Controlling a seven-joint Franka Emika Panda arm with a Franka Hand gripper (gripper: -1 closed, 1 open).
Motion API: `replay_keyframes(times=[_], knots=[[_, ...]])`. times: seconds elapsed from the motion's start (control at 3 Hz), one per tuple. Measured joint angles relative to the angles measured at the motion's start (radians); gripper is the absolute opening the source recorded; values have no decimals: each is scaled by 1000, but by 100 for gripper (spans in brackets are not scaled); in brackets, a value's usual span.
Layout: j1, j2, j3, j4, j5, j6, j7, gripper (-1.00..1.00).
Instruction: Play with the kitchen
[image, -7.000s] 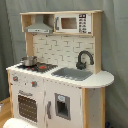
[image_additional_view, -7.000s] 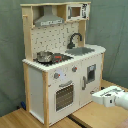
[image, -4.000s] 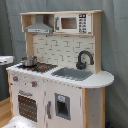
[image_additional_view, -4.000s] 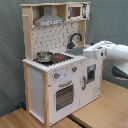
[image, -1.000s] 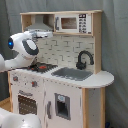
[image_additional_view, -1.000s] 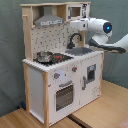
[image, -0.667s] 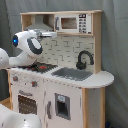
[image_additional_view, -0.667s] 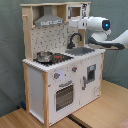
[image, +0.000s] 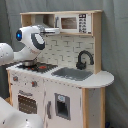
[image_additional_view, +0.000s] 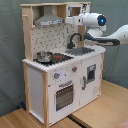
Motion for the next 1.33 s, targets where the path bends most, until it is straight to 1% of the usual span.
replay_keyframes(times=[0.33, 0.67, 1.0, 1.33], knots=[[-70, 27, 47, 59, 0, 0, -13, 100], [-132, 42, 85, 127, 1, -26, -14, 100], [-196, 52, 123, 181, 1, -43, -13, 100], [-198, 52, 122, 181, 1, -44, -13, -100]])
